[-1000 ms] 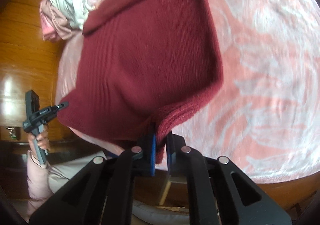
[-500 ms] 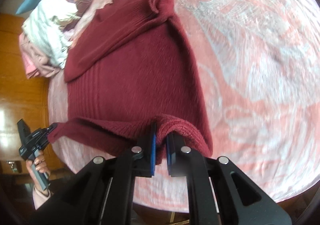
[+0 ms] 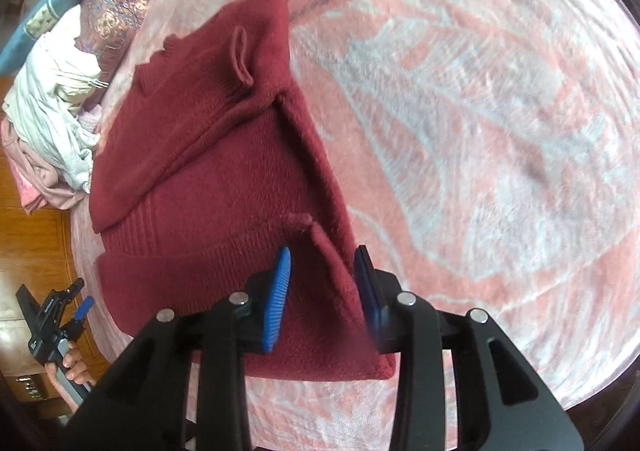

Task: Fold small clothes

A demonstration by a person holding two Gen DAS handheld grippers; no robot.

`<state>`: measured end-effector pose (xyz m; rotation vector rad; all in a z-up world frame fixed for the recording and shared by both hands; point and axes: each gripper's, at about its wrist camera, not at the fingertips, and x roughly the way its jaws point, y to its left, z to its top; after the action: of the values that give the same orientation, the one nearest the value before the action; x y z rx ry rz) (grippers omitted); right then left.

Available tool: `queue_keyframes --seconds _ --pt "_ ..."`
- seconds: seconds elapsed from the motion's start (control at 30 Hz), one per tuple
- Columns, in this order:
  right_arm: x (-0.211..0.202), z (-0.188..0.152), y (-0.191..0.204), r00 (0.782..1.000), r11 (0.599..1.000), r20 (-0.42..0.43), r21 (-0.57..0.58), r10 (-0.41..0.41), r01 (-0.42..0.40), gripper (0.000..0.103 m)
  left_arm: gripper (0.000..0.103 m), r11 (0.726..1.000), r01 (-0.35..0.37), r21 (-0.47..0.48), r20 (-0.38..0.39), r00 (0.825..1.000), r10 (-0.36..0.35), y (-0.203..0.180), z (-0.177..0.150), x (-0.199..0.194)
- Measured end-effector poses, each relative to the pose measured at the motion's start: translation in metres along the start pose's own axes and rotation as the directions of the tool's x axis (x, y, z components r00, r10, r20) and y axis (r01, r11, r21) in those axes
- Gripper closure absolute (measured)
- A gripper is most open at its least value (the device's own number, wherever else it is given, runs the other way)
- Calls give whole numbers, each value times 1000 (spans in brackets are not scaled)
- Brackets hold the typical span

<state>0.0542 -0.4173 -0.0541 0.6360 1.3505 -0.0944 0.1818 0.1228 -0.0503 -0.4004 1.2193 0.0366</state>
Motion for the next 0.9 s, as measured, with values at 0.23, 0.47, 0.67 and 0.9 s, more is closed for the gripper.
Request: queue_keyframes --seconds 0.23,0.47,0.67,0.9 --pt "-3 1 24 1000 981 -3 -192 31 -31 69 36 993 -71 94 51 996 66 -10 0 -4" --pt "15 3 38 999 940 -32 -340 -13 2 60 32 938 -181 294 88 983 162 -32 -3 12" --pt "36 10 38 995 906 -85 -422 -48 7 52 28 890 -187 416 63 982 177 -52 -5 35" --pt "64 1 47 989 851 -130 -525 -73 -6 51 23 792 -242 560 69 967 247 -63 -20 64"
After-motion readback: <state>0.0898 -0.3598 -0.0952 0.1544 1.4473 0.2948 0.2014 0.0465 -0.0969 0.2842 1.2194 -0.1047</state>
